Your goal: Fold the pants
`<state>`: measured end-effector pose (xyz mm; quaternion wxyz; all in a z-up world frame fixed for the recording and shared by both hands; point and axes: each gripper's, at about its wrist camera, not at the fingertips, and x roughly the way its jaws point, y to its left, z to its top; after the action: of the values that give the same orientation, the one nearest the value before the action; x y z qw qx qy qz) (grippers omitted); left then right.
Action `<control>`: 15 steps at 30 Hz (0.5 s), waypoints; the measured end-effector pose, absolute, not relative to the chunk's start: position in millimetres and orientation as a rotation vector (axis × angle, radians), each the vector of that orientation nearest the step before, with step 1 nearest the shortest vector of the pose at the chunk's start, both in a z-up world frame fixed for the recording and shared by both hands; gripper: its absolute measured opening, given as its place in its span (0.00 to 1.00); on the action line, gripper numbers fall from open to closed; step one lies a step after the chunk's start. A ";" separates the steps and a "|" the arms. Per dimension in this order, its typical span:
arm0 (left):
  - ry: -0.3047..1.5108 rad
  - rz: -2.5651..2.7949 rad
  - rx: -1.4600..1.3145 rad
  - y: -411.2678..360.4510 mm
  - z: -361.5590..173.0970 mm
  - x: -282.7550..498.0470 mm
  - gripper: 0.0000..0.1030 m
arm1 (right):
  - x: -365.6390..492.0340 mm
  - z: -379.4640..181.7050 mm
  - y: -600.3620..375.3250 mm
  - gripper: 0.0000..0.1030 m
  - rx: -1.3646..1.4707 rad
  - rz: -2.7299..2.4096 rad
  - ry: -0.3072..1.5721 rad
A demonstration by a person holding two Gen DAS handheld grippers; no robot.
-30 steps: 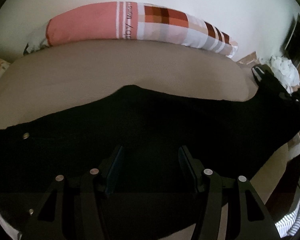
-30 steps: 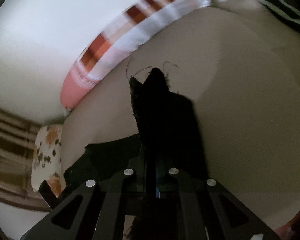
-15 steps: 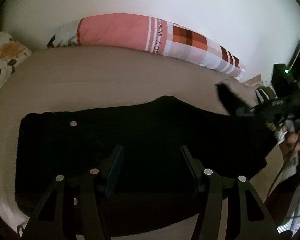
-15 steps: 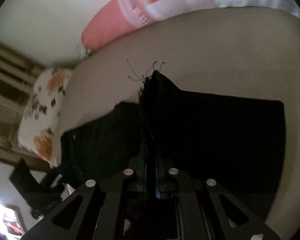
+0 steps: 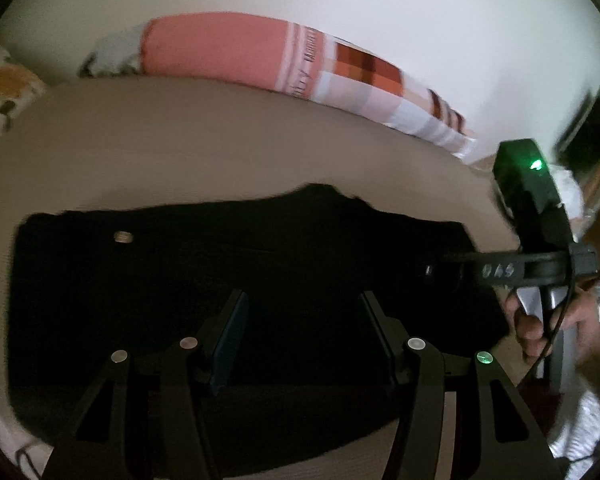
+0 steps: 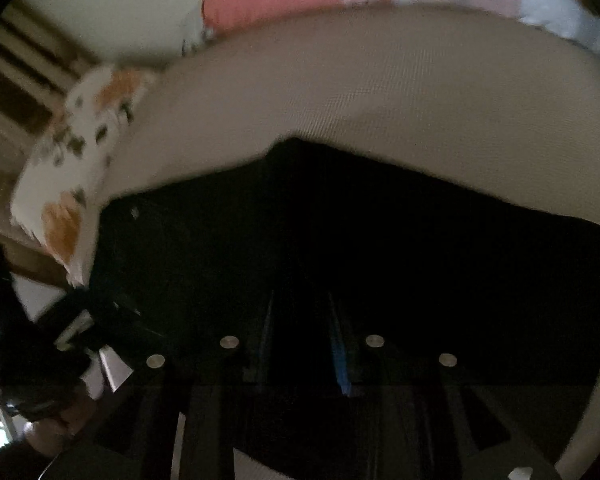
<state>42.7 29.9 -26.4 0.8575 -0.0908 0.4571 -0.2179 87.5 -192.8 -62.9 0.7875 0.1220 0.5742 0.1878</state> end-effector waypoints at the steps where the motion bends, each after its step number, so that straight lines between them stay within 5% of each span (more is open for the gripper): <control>1: 0.975 -0.492 -0.205 27.0 -26.8 43.1 0.56 | 81.5 -54.5 -202.5 0.28 0.277 0.387 1.207; 5: 1.075 -0.616 -0.284 10.5 -36.2 50.2 0.56 | 48.4 -31.3 -248.8 0.36 0.388 0.278 1.098; 15: 1.332 -0.694 -0.427 -27.0 -74.8 80.6 0.54 | 3.5 -50.8 -300.9 0.36 0.609 0.153 1.082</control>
<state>80.6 -27.0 -74.8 0.7104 -0.1926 0.6004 -0.3126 3.5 -300.9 -50.8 0.8107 0.2852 0.5062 0.0715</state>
